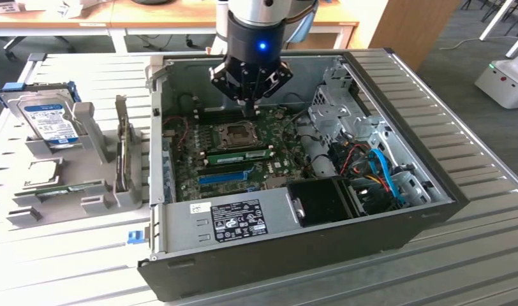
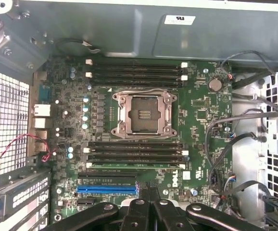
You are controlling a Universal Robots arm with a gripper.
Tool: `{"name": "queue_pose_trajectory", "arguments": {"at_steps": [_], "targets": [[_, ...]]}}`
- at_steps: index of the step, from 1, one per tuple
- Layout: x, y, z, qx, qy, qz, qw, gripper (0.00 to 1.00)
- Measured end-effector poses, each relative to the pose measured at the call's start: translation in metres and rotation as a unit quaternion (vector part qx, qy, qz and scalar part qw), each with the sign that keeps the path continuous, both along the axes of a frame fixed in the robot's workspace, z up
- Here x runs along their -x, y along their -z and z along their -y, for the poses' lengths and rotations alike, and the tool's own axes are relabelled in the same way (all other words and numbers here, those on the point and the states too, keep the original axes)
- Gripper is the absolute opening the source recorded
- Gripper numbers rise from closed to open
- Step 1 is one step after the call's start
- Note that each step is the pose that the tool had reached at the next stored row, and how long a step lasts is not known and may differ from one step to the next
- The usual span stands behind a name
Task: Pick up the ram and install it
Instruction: 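Press down the ram until it locks into place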
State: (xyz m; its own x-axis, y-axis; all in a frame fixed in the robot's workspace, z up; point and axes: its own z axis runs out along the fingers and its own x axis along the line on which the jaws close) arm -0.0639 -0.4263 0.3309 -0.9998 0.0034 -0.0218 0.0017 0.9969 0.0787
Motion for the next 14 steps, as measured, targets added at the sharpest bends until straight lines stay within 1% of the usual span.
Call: {"name": "queue_pose_trajectory", "arguments": {"at_steps": [3, 6, 7, 8, 11, 14], "targets": [[-0.0013, 0.0, 0.0, 0.0023, 0.0, -0.005, 1.0, 0.11], [-0.0029, 0.0, 0.0, 0.0048, 0.0, -0.0115, 0.9999, 0.11], [-0.003, 0.0, 0.0, 0.0052, 0.0, -0.0123, 0.9999, 0.11], [-0.003, 0.0, 0.0, 0.0052, 0.0, -0.0125, 0.9999, 0.11], [-0.0031, 0.0, -0.0001, 0.0052, 0.0, -0.0126, 0.9999, 0.11], [-0.0031, 0.0001, -0.0017, 0.0053, 0.0, -0.0126, 0.9999, 0.11]]}}
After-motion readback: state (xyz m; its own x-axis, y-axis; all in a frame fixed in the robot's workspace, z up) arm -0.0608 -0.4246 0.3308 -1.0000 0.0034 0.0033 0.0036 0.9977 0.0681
